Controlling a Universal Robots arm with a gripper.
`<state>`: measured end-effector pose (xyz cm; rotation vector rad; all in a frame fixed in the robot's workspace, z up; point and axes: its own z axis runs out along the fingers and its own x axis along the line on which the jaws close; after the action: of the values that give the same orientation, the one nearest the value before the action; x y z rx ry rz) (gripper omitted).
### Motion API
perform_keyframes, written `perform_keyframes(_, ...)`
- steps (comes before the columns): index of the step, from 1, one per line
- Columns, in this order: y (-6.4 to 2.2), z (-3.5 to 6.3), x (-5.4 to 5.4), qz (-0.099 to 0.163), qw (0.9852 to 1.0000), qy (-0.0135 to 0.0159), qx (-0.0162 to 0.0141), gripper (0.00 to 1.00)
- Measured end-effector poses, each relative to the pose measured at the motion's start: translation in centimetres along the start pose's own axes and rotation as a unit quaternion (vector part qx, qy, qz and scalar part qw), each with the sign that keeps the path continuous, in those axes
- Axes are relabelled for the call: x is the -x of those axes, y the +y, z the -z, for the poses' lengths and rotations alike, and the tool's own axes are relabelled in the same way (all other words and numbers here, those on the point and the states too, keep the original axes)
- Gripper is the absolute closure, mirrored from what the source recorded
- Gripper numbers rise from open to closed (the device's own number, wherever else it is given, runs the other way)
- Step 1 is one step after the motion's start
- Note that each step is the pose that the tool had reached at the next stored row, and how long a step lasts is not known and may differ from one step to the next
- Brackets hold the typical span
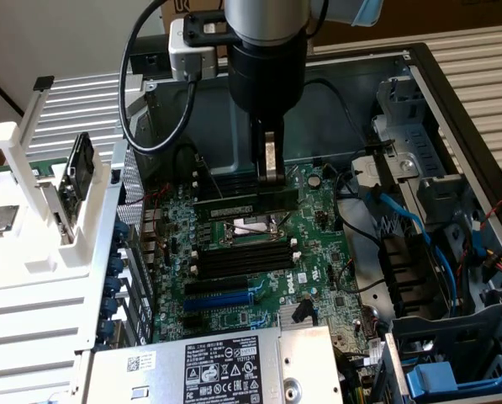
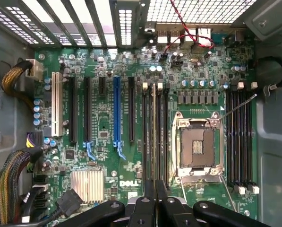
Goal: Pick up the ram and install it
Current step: 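Insert the ram into the slot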
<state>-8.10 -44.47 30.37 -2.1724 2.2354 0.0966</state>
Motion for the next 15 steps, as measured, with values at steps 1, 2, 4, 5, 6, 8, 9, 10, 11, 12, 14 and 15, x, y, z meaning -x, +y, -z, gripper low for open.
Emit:
perform_keyframes(1,0.0,0.0,0.0,0.0,1.0,0.0,0.0,0.88)
perform_keyframes(2,0.0,0.0,0.0,0.0,1.0,0.0,0.0,0.88)
perform_keyframes(4,0.01,-0.04,0.1,0.0,1.0,-0.0003,-0.0002,0.88)
perform_keyframes(5,0.03,-0.07,0.3,0.0,1.0,0.0,-0.0004,0.88)
perform_keyframes(6,0.14,-0.16,1.1,0.002,1.0,0.0006,-0.0007,0.88)
perform_keyframes(8,0.48,-0.2,1.1,0.008,1.0,0.001,-0.0002,0.88)
perform_keyframes(9,0.48,-0.21,1.1,0.01,0.9999,0.0011,-0.0001,0.88)
perform_keyframes(10,0.48,-0.23,1.1,0.012,0.9999,0.0011,-0.0001,0.88)
perform_keyframes(11,0.48,-0.26,1.1,0.013,0.9999,0.001,0.0,0.88)
perform_keyframes(12,0.48,-0.29,1.2,0.014,0.9999,0.001,0.0,0.88)
perform_keyframes(14,0.49,-0.32,1.2,0.015,0.9999,0.0018,0.0,0.88)
perform_keyframes(15,0.49,-0.35,1.3,0.015,0.9999,0.0023,0.0,0.88)
